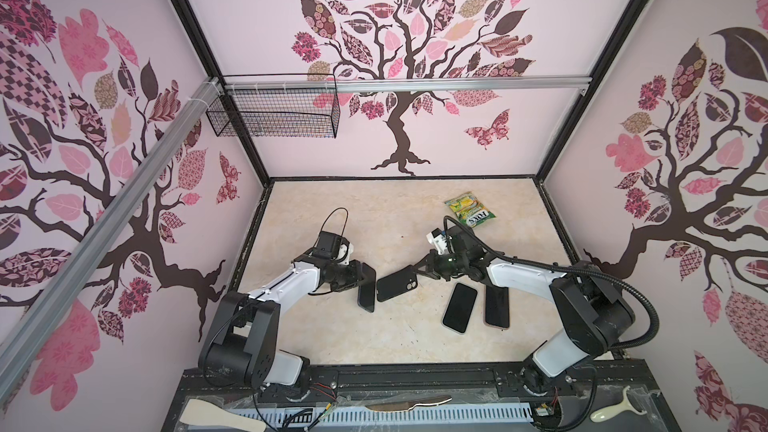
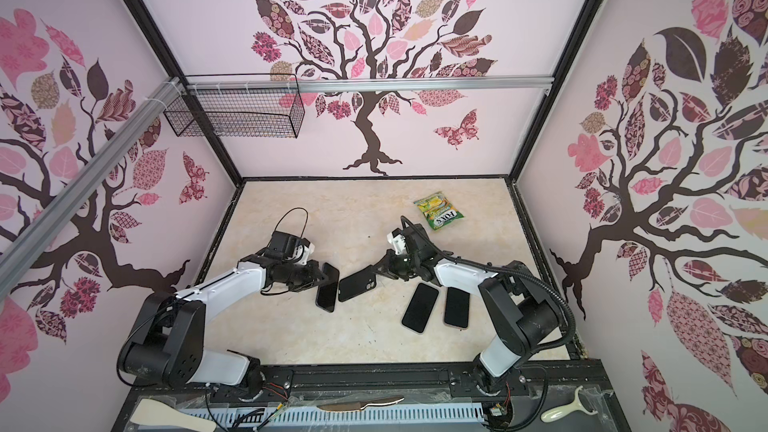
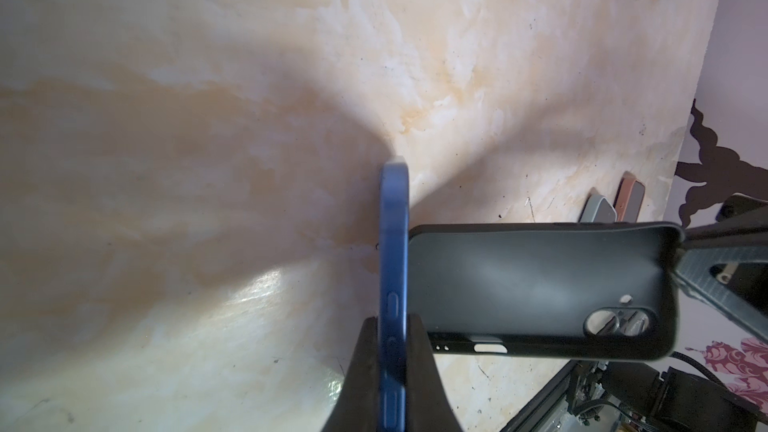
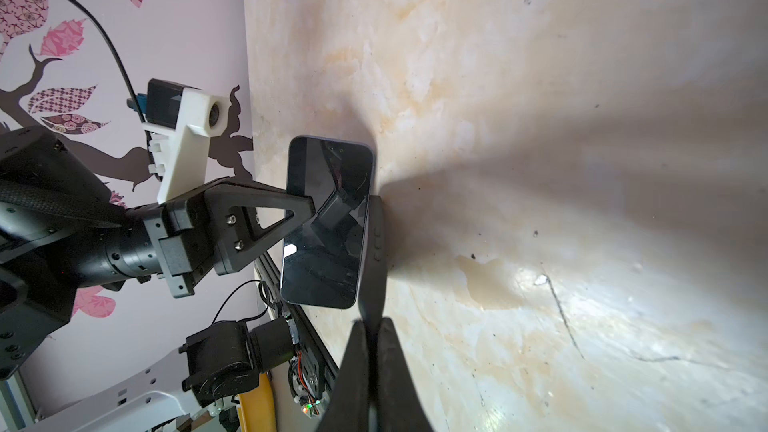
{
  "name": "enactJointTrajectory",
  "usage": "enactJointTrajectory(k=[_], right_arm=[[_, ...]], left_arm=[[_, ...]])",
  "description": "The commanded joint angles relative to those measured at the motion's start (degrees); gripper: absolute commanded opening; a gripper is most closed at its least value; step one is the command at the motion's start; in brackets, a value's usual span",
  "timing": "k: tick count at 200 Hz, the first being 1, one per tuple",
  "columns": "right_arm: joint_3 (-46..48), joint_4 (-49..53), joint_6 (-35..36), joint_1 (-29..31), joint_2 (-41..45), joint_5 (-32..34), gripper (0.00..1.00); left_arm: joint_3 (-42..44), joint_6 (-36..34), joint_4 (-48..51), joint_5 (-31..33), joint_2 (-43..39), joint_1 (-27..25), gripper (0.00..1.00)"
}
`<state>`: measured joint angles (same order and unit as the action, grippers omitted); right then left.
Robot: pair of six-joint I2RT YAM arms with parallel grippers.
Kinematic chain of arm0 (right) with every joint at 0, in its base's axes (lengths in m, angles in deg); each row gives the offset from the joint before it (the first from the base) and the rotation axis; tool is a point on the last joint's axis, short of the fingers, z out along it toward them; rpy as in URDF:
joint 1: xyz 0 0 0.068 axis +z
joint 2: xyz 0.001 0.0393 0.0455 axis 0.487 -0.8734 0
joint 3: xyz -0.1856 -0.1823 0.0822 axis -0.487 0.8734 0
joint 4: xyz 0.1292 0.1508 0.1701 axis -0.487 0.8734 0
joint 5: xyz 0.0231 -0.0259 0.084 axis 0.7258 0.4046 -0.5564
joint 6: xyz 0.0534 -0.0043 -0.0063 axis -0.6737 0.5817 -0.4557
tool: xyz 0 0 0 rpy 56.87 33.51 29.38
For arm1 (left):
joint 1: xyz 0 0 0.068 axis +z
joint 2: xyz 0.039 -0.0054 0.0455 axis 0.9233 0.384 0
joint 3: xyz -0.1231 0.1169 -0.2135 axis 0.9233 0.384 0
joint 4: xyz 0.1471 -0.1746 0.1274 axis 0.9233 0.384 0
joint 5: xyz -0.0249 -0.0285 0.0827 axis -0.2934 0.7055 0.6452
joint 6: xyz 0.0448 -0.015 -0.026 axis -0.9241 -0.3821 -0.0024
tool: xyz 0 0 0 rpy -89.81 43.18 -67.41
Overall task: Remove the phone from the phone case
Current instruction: 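Hold the blue phone in the left gripper and the case in the right apart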
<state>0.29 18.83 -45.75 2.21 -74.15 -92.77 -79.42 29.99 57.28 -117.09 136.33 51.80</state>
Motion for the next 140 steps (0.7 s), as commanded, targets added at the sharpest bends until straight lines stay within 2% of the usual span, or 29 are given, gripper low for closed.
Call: enactJointTrajectory(k=[1, 43, 140], right_arm=[[-1.75, 1.9, 0.89, -0.13, -1.48, 1.33, 0.0], [-1.3, 1.79, 0.4, -0.15, -1.49, 2.71, 0.0], [0.18, -1.69, -1.97, -0.07, -2.5, 1.18, 0.0]], left_arm=[[-0.3, -0.06, 0.14, 1.86, 0.69, 0.58, 0.0], [0.8, 0.28, -0.23, 3.26, 0.46, 0.58, 0.0], [3.98, 2.28, -3.29, 3.25, -0.43, 0.59, 0.0]])
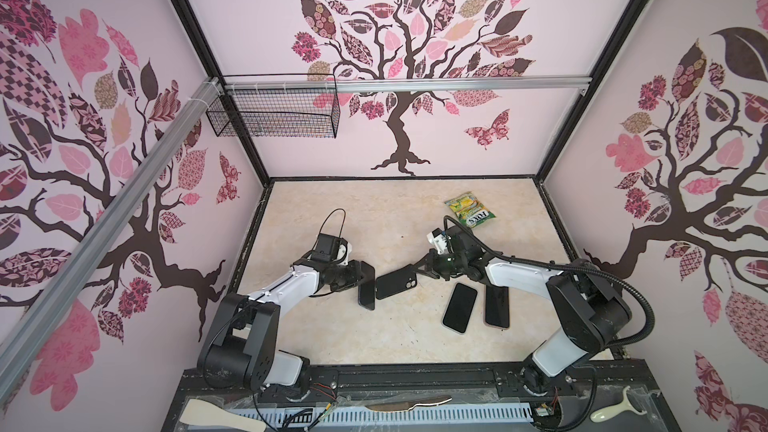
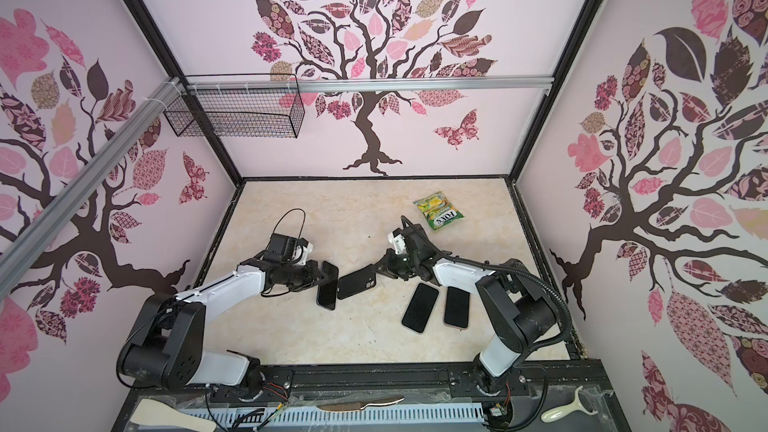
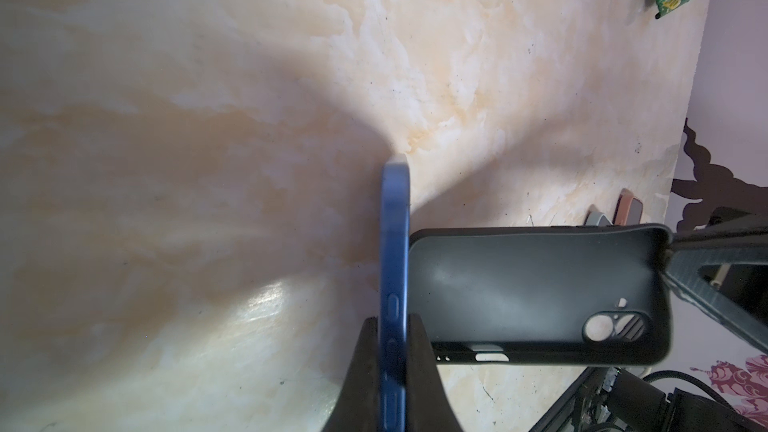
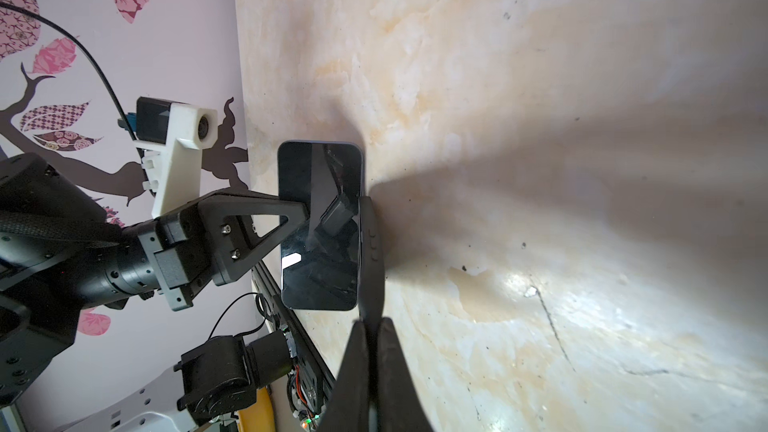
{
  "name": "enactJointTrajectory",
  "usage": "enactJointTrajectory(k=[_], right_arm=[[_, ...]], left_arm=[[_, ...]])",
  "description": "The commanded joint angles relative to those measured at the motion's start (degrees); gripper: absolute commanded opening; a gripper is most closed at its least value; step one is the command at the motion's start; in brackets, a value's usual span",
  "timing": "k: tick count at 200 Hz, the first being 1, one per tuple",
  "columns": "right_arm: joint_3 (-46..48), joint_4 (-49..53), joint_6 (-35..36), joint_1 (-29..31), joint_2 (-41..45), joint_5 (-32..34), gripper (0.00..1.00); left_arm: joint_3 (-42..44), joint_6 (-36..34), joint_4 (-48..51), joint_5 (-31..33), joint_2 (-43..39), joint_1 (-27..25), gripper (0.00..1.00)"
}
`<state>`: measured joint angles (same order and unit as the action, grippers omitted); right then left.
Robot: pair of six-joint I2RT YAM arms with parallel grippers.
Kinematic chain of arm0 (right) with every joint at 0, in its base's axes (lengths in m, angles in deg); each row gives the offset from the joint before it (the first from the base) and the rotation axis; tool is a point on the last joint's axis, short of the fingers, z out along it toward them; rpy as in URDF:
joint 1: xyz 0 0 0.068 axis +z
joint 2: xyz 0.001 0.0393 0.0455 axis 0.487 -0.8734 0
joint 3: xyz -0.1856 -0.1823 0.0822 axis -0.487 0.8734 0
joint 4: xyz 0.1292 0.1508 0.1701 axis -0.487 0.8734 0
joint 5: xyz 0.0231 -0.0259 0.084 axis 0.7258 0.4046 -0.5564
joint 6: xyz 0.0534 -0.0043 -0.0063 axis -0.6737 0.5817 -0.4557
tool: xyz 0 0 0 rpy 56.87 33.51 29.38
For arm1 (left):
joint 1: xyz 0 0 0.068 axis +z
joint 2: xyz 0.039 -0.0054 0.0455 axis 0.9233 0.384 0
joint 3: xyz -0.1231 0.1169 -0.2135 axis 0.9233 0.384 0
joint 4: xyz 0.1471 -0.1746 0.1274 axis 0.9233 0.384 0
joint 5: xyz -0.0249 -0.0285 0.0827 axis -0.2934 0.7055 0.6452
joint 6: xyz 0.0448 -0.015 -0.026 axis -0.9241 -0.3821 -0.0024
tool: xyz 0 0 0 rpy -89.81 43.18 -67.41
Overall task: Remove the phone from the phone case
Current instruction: 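Hold the blue phone in the left gripper and the case in the right apart, then lower the blue phone onto the table and open the left gripper, then close the left gripper on the black case while the right holds it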
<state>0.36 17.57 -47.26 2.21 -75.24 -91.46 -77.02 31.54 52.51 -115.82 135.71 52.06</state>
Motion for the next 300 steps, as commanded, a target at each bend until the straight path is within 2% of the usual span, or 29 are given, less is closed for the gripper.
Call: enactJointTrajectory(k=[1, 9, 47, 83, 135, 176, 211, 249, 264, 286, 300], right_arm=[[0.16, -0.41, -0.46, -0.11, -1.43, -0.15, 0.0], [0.18, -0.63, -0.48, -0.12, -1.53, -0.39, 0.0], [0.83, -1.18, -0.81, -0.14, -1.8, -0.55, 0.0], [1.17, -0.87, -0.36, -0.14, -1.54, -0.09, 0.0], [1.28, 0.43, 0.66, -0.15, -1.06, 0.77, 0.0], [1.0, 1.56, 1.47, -0.15, -0.42, 1.36, 0.0], [-0.98, 6.54, 4.1, -0.13, 1.58, 3.57, 0.0], [-3.13, 14.42, 8.89, -0.07, 9.11, 6.97, 0.0], [-3.65, 17.07, 11.51, -0.23, 12.73, 6.9, 0.0], [-3.88, 20.86, 15.44, -0.28, 18.31, 7.65, 0.0], [-4.05, 22.88, 18.25, -0.41, 21.31, 6.99, 0.0]], left_arm=[[1.52, 0.73, 1.48, 1.95, 0.13, 0.32, 0.0], [1.55, 0.67, 1.47, 1.96, 0.17, 0.32, 0.0], [1.56, 1.04, 1.48, 2.16, 0.18, 0.29, 0.22], [1.69, 1.34, 1.4, 2.69, 0.44, 0.31, 0.36], [1.05, 1.24, 1.29, 3.22, 1.69, 0.32, 0.51], [0.8, 1.7, 2.37, 6.11, 1.79, 0.41, 0.61], [-0.07, 1.48, 5.66, 10.35, -1.06, 0.49, 0.65], [-4.05, -2.09, 10.91, 15.33, -10.92, -0.56, 0.62], [-6.52, -3.41, 11.44, 16.63, -14.46, -2.72, 0.6], [-11.5, -6.37, 12.04, 18.83, -17.01, -8.72, 0.6], [-13.73, -8.07, 11.57, 17.16, -17.96, -11.41, 0.64]])
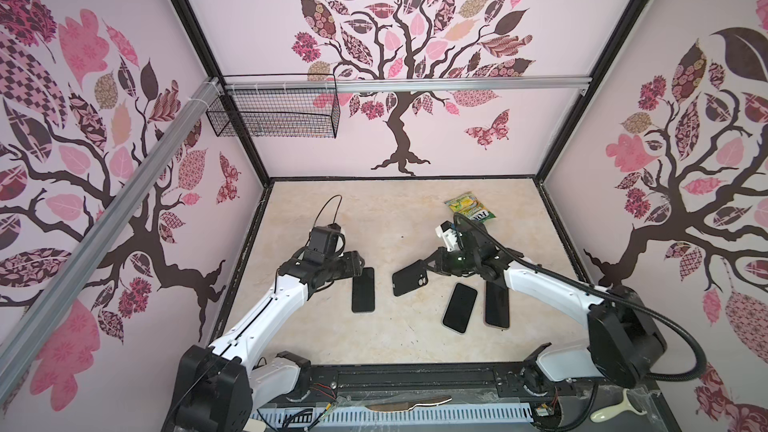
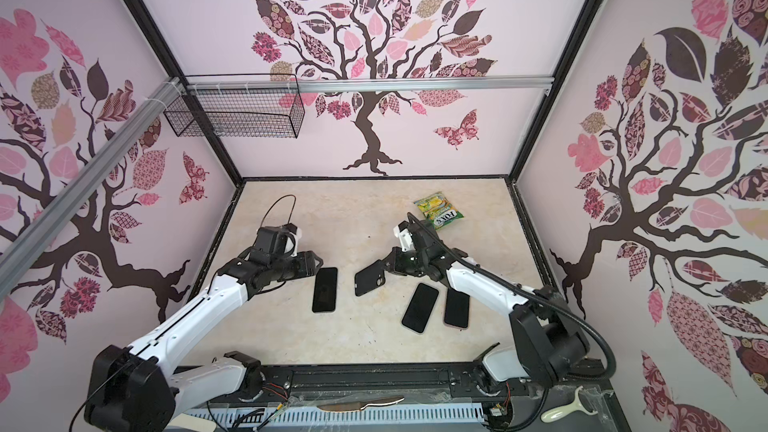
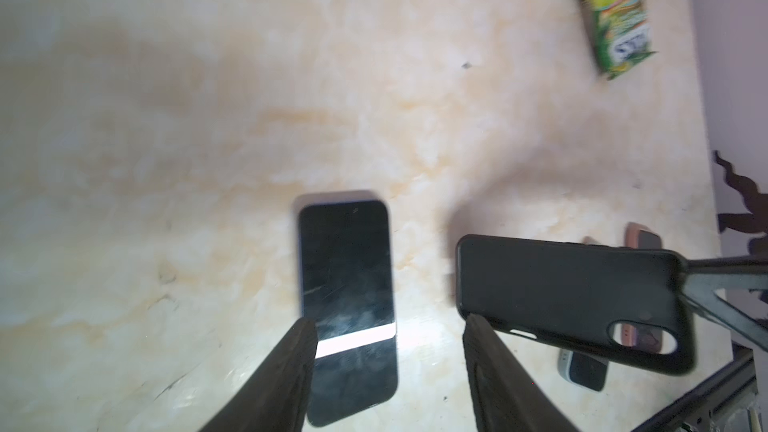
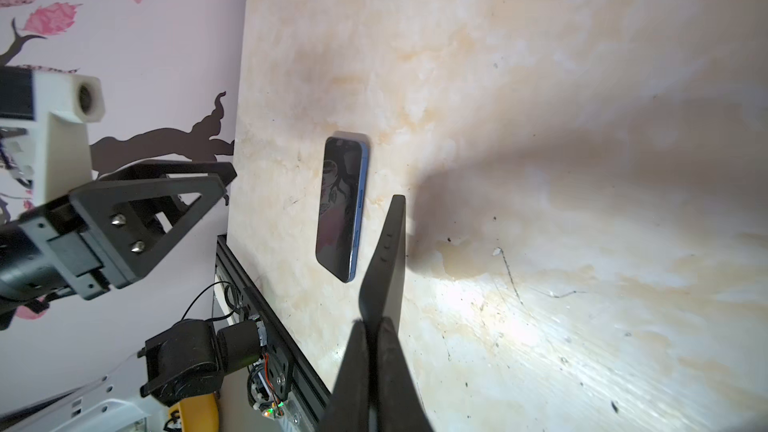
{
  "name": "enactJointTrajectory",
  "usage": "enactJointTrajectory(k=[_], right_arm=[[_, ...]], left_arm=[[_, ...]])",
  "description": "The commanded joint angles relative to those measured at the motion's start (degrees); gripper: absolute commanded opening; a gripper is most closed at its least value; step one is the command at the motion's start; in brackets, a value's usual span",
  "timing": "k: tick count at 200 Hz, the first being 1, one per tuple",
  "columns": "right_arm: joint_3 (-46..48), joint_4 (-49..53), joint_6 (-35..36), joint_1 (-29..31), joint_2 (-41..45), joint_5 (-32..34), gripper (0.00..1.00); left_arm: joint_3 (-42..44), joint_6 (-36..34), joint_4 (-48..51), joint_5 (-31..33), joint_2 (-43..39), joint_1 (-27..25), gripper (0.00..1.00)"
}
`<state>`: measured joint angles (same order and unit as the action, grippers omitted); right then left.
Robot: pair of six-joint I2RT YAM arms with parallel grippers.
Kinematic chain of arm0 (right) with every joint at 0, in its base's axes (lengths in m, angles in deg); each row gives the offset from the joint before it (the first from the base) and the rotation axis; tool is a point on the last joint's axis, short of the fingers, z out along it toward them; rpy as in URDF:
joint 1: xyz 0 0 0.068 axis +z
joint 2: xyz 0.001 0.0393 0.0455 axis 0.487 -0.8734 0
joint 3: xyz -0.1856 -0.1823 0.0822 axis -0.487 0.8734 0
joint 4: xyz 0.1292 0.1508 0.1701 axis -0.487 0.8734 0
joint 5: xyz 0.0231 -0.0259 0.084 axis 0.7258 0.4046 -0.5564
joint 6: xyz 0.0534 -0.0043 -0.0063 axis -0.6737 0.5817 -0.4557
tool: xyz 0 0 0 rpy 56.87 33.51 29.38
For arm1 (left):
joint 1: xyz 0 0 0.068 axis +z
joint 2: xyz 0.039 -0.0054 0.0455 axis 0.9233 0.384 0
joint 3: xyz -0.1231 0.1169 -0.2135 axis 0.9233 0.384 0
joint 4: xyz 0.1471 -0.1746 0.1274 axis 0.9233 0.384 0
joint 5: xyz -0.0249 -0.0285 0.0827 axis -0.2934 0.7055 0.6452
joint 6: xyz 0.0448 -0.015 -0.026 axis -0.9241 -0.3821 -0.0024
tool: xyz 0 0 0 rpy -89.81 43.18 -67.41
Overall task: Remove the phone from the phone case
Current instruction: 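Close the left gripper on the black case while the right holds it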
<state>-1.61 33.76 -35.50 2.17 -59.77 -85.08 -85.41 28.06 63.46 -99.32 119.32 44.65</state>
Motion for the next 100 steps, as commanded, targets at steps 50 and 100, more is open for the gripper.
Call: enactJointTrajectory(k=[50, 100], right_arm=[[-9.8, 20.45, 16.14, -0.54, 10.24, -0.72, 0.0], [-15.31, 27.27, 20.09, -0.52, 10.52, -9.04, 0.0]], left_arm=[[1.44, -19.91, -17.84, 1.08, -9.21, -15.77, 0.65], [5.18, -32.6, -20.87, 1.41, -13.09, -23.48, 0.63]])
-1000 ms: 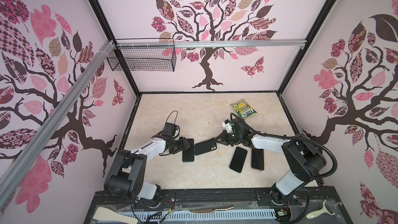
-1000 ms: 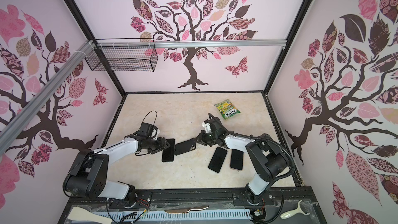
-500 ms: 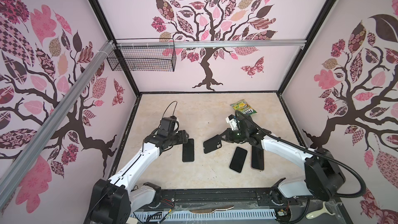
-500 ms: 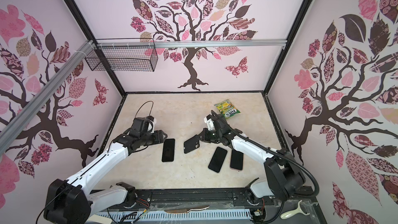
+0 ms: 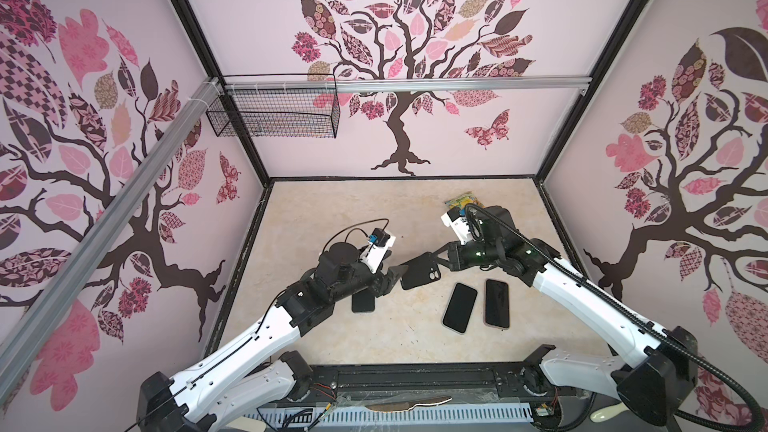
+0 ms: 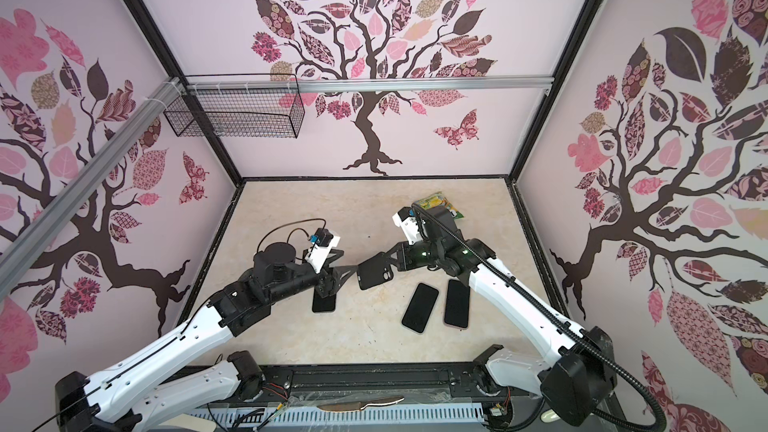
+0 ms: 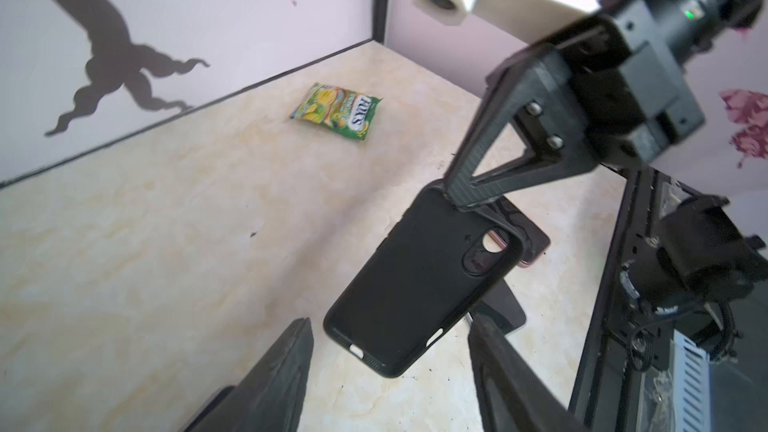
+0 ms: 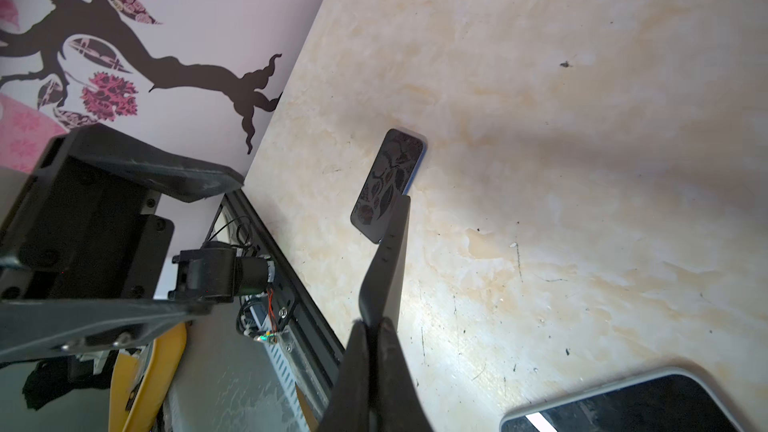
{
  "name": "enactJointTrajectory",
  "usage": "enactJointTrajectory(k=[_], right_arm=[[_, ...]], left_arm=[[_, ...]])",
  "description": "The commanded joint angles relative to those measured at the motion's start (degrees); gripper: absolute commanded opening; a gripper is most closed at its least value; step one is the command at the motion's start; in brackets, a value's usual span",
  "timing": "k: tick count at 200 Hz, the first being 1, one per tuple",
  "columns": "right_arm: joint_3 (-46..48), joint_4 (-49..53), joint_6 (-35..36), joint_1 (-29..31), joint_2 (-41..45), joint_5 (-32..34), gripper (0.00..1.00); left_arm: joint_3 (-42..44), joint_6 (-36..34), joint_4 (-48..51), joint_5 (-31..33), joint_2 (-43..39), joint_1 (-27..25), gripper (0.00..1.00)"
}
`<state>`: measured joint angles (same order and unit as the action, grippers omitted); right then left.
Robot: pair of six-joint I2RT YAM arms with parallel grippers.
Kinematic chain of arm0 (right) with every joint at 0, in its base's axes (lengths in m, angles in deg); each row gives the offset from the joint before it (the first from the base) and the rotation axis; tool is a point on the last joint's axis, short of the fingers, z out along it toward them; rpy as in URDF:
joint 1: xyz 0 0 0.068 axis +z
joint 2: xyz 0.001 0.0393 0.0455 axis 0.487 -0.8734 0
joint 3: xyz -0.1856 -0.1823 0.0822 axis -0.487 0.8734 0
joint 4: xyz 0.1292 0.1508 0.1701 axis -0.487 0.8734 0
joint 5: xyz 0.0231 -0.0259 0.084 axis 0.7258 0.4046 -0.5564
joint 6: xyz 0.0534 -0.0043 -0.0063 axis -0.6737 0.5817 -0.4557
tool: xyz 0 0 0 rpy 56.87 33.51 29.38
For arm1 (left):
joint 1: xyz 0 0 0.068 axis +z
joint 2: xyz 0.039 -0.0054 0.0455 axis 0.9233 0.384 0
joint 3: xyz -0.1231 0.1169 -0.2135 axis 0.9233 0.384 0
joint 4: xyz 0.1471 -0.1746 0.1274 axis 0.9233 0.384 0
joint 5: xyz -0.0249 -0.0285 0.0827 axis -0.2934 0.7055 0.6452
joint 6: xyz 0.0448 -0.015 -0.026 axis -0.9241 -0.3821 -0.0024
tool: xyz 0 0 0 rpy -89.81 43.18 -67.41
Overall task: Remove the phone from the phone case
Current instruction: 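Close the left gripper on the black case while the right holds it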
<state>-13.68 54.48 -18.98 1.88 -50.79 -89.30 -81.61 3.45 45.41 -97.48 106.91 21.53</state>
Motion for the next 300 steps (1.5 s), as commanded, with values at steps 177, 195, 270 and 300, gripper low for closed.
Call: enactJointTrajectory(k=[177, 195, 270, 300], right_arm=[[-4.91, 8.57, 8.63, -0.25, 1.05, -16.05, 0.0], [-4.64, 8.74, 8.71, -0.21, 0.56, -16.49, 0.0], [-3.87, 8.09, 8.29, -0.26, 0.02, -16.79, 0.0], [-3.48, 7.42, 7.73, -0.23, 0.41, -16.33, 0.0]], left_arm=[[-3.43, -16.77, 4.59, -10.09, 6.74, -0.43, 0.31], [-3.93, -16.73, 4.36, -10.64, 7.24, -0.43, 0.27], [-4.57, -16.62, 4.63, -11.76, 7.88, -0.62, 0.12], [-4.84, -16.27, 5.31, -11.12, 7.77, -0.61, 0.0]])
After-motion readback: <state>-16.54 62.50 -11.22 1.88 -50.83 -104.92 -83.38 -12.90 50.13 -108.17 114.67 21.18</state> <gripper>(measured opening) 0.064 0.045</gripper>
